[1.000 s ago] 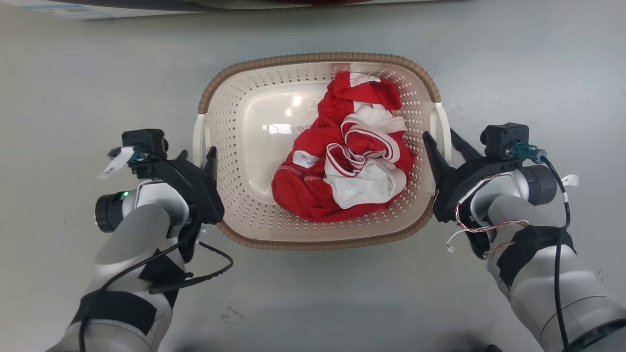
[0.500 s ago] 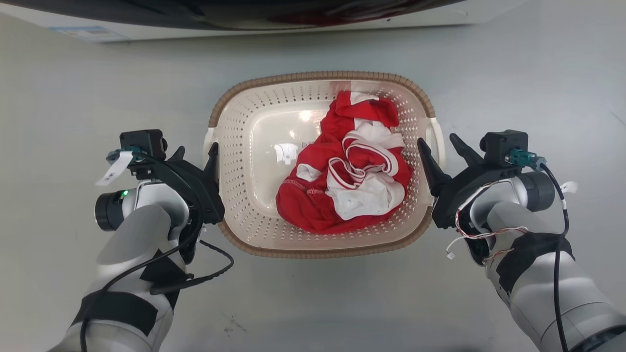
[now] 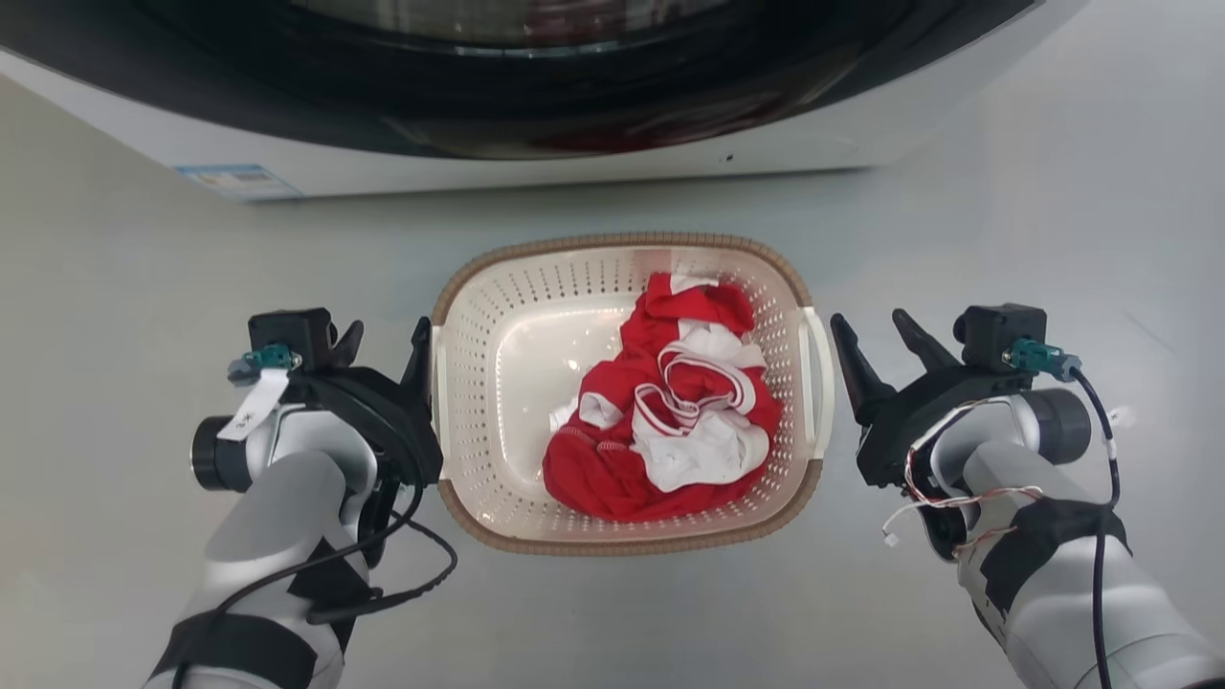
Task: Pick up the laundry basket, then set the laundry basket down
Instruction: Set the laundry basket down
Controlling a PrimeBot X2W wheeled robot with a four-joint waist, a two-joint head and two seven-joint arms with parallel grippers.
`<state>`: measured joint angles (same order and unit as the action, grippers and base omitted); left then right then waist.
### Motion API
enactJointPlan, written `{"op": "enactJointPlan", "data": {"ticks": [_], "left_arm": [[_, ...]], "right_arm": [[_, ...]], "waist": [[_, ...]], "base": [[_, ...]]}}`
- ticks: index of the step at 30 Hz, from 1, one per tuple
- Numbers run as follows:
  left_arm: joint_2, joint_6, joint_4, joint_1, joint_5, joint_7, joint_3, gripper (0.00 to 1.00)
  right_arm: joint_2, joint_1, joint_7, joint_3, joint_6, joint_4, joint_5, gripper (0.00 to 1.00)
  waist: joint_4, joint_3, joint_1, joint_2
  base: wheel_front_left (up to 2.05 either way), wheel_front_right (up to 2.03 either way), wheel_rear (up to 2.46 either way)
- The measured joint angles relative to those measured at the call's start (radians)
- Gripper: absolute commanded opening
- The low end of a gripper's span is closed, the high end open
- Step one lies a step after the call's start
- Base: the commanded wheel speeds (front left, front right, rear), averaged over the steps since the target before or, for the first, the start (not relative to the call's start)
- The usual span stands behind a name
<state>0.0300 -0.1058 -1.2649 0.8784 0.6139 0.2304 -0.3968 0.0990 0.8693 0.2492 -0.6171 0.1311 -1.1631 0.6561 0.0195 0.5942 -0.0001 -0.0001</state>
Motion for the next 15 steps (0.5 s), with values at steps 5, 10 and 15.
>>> {"op": "enactJointPlan", "data": {"ticks": [5,10,15], "left_arm": [[0.0,0.0,0.011,-0.028,-0.003,0.011,0.0,1.0],[0.003,0.001,0.032,-0.061,-0.005,0.018,0.002,1.0],[0.012,0.011,0.062,-0.11,-0.021,0.019,-0.003,1.0]], "right_arm": [[0.002,-0.038,0.0,0.021,0.0,0.024,0.016,1.0],[0.006,-0.077,0.0,0.038,0.0,0.058,0.02,1.0],[0.02,-0.119,0.0,0.051,-0.004,0.097,0.01,1.0]], "waist": [[-0.003,-0.057,0.0,0.0],[-0.007,-0.13,0.0,0.0],[-0.01,-0.203,-0.0001,0.0]], "base": [[0.0,0.0,0.0],[0.0,0.0,0.0],[0.0,0.0,0.0]]}}
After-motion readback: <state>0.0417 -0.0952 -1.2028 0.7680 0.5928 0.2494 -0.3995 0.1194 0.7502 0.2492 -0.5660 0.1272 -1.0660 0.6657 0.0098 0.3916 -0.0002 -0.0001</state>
